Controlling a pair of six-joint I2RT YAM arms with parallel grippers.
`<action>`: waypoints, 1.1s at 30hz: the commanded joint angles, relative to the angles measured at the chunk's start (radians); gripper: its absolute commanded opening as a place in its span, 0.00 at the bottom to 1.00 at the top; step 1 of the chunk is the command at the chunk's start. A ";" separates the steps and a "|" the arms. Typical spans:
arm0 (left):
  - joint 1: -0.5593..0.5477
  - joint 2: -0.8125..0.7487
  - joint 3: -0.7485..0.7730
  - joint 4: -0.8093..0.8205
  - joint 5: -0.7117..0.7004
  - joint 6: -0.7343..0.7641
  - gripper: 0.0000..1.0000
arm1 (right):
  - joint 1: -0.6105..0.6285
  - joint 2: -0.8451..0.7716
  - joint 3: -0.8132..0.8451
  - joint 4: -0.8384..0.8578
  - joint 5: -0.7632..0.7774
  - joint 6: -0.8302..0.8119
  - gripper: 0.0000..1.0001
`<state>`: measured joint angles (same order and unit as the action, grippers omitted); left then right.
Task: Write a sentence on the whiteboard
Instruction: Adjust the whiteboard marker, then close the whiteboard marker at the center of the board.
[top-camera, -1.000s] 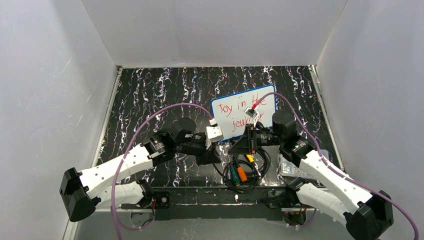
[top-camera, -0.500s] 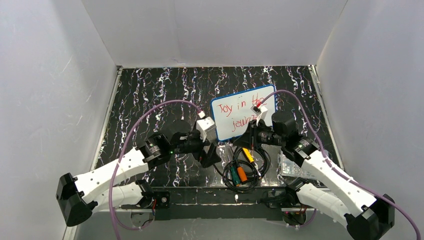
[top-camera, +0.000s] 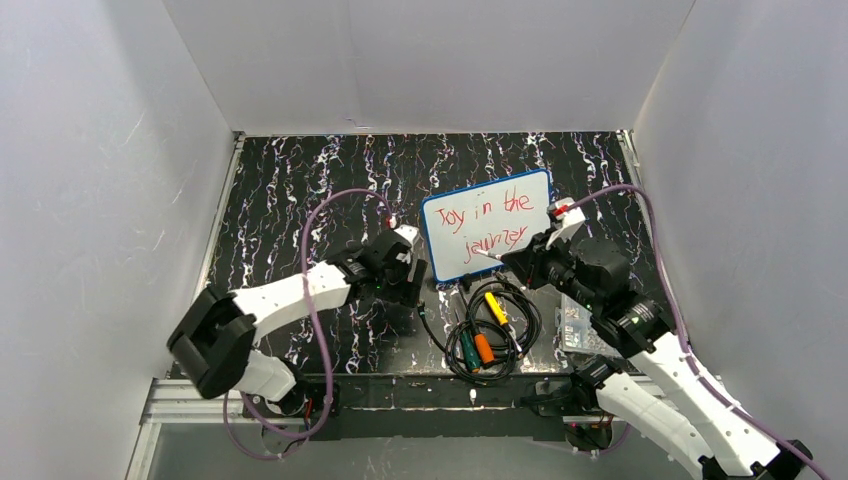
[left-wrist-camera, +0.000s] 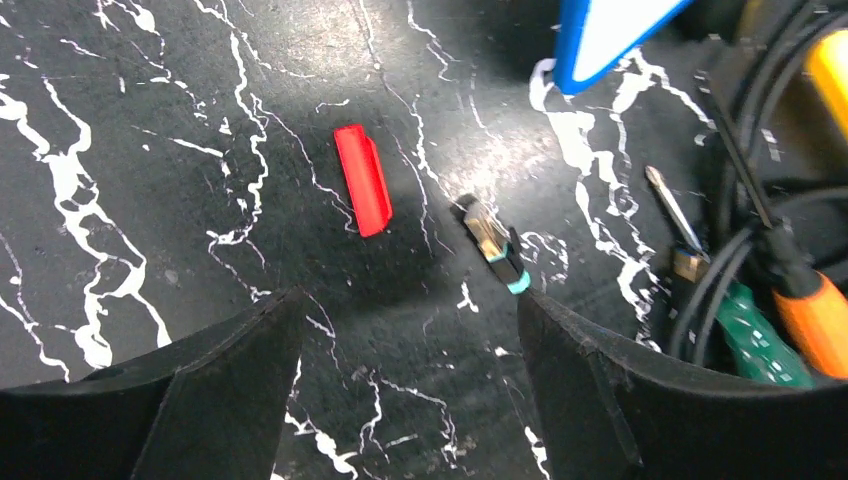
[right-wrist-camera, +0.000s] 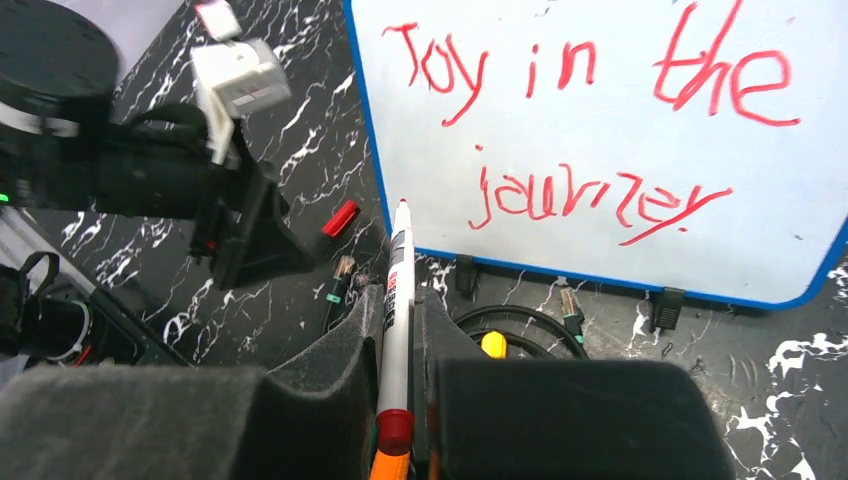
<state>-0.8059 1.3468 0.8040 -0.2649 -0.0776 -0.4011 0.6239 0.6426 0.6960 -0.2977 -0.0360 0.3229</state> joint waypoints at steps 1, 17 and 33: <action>0.010 0.102 0.082 -0.029 -0.044 -0.016 0.75 | 0.000 -0.052 -0.007 0.034 0.074 -0.022 0.01; 0.023 0.279 0.150 -0.031 -0.105 0.061 0.28 | 0.000 -0.067 -0.038 0.015 0.068 -0.010 0.01; 0.033 0.322 0.129 -0.002 -0.075 0.072 0.11 | 0.000 -0.064 -0.037 0.004 0.051 0.010 0.01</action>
<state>-0.7803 1.6501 0.9348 -0.2604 -0.1452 -0.3401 0.6239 0.5819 0.6563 -0.2989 0.0193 0.3202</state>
